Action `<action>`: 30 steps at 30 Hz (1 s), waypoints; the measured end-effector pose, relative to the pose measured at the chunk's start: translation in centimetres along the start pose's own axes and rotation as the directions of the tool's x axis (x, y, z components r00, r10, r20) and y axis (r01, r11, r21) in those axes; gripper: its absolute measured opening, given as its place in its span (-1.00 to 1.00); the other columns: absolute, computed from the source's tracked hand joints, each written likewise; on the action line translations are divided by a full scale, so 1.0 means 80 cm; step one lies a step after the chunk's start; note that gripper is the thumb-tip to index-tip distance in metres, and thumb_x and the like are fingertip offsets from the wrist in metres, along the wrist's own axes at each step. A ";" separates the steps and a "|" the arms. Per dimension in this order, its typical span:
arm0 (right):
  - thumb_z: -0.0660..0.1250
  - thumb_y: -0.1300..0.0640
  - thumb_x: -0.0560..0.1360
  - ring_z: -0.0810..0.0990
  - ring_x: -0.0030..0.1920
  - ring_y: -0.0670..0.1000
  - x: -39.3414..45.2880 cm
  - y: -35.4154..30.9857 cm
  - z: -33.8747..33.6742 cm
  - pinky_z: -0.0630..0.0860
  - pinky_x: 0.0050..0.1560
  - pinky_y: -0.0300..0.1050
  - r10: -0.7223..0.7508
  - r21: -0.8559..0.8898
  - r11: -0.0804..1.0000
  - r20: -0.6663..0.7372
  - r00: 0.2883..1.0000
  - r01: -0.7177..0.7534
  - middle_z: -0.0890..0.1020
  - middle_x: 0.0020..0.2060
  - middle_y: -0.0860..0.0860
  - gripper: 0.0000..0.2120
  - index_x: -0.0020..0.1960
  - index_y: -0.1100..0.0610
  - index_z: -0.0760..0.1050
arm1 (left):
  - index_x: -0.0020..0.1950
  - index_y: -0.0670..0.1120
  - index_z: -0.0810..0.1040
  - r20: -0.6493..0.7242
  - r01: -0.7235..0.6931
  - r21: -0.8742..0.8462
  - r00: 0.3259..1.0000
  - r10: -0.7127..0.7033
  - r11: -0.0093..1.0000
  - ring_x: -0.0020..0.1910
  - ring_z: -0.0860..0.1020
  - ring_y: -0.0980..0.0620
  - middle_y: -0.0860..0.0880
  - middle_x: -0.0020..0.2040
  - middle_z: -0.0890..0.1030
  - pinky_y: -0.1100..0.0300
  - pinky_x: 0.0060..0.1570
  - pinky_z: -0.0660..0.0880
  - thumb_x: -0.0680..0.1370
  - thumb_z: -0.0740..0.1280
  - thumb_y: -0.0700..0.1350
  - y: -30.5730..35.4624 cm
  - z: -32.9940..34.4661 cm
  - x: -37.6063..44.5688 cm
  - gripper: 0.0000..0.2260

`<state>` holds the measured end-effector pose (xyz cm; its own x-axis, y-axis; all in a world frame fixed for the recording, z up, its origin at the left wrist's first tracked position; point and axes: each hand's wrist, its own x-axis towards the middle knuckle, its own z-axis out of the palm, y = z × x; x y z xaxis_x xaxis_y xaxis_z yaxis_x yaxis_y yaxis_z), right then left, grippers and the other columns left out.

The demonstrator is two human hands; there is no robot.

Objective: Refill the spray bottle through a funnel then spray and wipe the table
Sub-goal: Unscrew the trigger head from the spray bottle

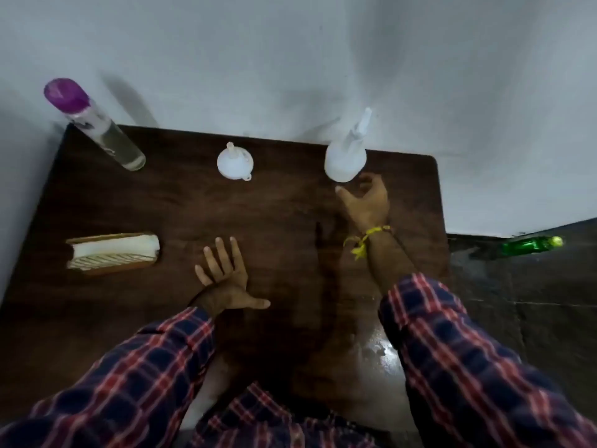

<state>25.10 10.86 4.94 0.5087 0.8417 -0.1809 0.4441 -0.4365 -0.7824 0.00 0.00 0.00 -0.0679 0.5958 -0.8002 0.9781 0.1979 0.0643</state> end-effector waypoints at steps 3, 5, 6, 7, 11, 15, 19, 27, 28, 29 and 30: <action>0.58 -0.07 0.18 0.55 0.22 0.15 0.047 -0.009 0.020 0.52 0.23 0.09 -0.029 -0.040 0.999 0.015 0.999 0.029 0.56 0.22 0.14 -0.16 0.36 0.17 0.38 | 0.35 -0.07 -0.67 0.002 -0.012 -0.062 1.000 0.012 0.998 0.36 -0.57 -0.33 -0.20 0.32 -0.68 -0.37 0.33 -0.36 0.10 0.50 0.42 0.001 -0.002 0.008 0.46; 0.60 -0.01 0.22 0.45 0.35 0.17 0.074 -0.015 0.036 0.43 0.34 0.10 -0.042 -0.087 0.995 0.065 0.997 0.048 0.46 0.35 0.15 -0.08 0.48 0.14 0.27 | 0.34 -0.06 -0.68 0.006 -0.003 -0.073 1.000 0.004 0.997 0.35 -0.59 -0.31 -0.18 0.32 -0.69 -0.36 0.32 -0.37 0.10 0.50 0.43 -0.003 0.001 0.012 0.46; 0.60 0.03 0.25 0.40 0.39 0.16 0.084 -0.014 0.041 0.39 0.38 0.09 -0.047 -0.090 0.994 0.078 0.996 0.054 0.41 0.39 0.14 -0.07 0.51 0.11 0.24 | 0.35 -0.06 -0.67 0.004 -0.011 -0.060 1.000 0.011 0.998 0.35 -0.58 -0.31 -0.18 0.32 -0.68 -0.36 0.33 -0.37 0.10 0.49 0.43 -0.003 0.005 0.014 0.46; 0.59 0.04 0.28 0.38 0.40 0.15 0.093 -0.010 0.047 0.36 0.40 0.08 -0.067 -0.072 0.995 0.082 0.994 0.073 0.40 0.40 0.14 -0.10 0.52 0.10 0.25 | 0.35 -0.06 -0.66 0.007 -0.005 -0.054 1.000 0.005 0.999 0.36 -0.58 -0.31 -0.19 0.33 -0.67 -0.36 0.33 -0.37 0.10 0.49 0.43 -0.004 0.007 0.015 0.46; 0.59 0.01 0.27 0.46 0.34 0.12 0.096 0.004 0.055 0.44 0.35 0.11 -0.093 0.000 0.996 0.049 0.994 0.093 0.51 0.32 0.09 -0.20 0.44 0.09 0.38 | 0.40 -0.07 -0.62 -0.028 -0.024 -0.051 0.999 0.022 0.998 0.36 -0.57 -0.32 -0.20 0.37 -0.64 -0.38 0.34 -0.35 0.10 0.49 0.44 -0.005 0.012 0.015 0.45; 0.61 -0.08 0.23 0.50 0.23 0.14 0.044 0.017 0.035 0.49 0.24 0.09 -0.130 -0.071 0.989 0.035 0.991 0.132 0.56 0.21 0.12 -0.21 0.38 0.10 0.43 | 0.39 -0.07 -0.64 -0.013 -0.044 -0.073 0.999 0.043 0.996 0.35 -0.59 -0.31 -0.19 0.34 -0.67 -0.38 0.35 -0.36 0.13 0.50 0.41 -0.006 0.007 0.014 0.44; 0.59 -0.13 0.27 0.51 0.22 0.08 -0.045 0.043 0.015 0.49 0.20 0.04 -0.134 -0.055 0.989 0.024 0.991 0.135 0.55 0.20 0.08 -0.24 0.39 0.04 0.43 | 0.36 -0.07 -0.66 -0.016 -0.050 -0.086 0.999 0.048 0.995 0.33 -0.61 -0.31 -0.19 0.31 -0.70 -0.38 0.34 -0.37 0.13 0.51 0.41 -0.008 0.006 0.009 0.45; 0.59 -0.22 0.22 0.51 0.14 0.01 -0.216 0.086 -0.033 0.51 0.20 0.03 -0.050 -0.056 0.997 0.078 0.996 0.054 0.52 0.10 0.00 -0.25 0.34 -0.05 0.47 | 0.57 0.02 -0.31 -0.309 -0.178 -0.210 0.945 0.107 0.961 0.52 -0.36 -0.16 -0.09 0.57 -0.34 -0.29 0.45 -0.27 0.28 0.49 0.30 -0.007 0.018 -0.036 0.20; 0.60 -0.21 0.22 0.50 0.13 0.00 -0.230 0.089 -0.037 0.50 0.20 0.02 -0.061 -0.066 0.995 0.111 0.992 0.069 0.51 0.09 0.00 -0.25 0.34 -0.06 0.47 | 0.59 0.05 -0.18 -0.367 -0.271 -0.284 0.917 0.157 0.919 0.55 -0.28 -0.11 -0.04 0.60 -0.23 -0.26 0.48 -0.20 0.32 0.49 0.27 -0.004 0.023 -0.051 0.10; 0.60 -0.22 0.22 0.49 0.13 -0.01 -0.242 0.091 -0.040 0.50 0.19 0.00 -0.081 -0.068 0.993 0.145 0.986 0.092 0.51 0.08 -0.01 -0.26 0.33 -0.06 0.48 | 0.59 0.10 -0.06 -0.416 -0.391 -0.388 0.882 0.220 0.835 0.57 -0.18 -0.05 0.02 0.61 -0.11 -0.21 0.51 -0.11 0.34 0.49 0.24 -0.001 0.026 -0.070 0.01; 0.59 -0.25 0.20 0.49 0.12 -0.01 -0.254 0.090 -0.043 0.50 0.18 -0.02 -0.100 -0.065 0.992 0.173 0.980 0.112 0.50 0.08 -0.02 -0.26 0.32 -0.07 0.49 | 0.58 0.14 0.04 -0.453 -0.508 -0.490 0.843 0.291 0.708 0.58 -0.05 0.01 0.07 0.60 0.01 -0.14 0.52 0.02 0.35 0.50 0.21 0.003 0.026 -0.091 -0.07</action>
<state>20.54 -10.48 5.01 0.3266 0.9233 -0.2023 0.5452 -0.3589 -0.7576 1.12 -5.90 4.58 0.1388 0.9122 -0.3855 0.6304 0.2189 0.7448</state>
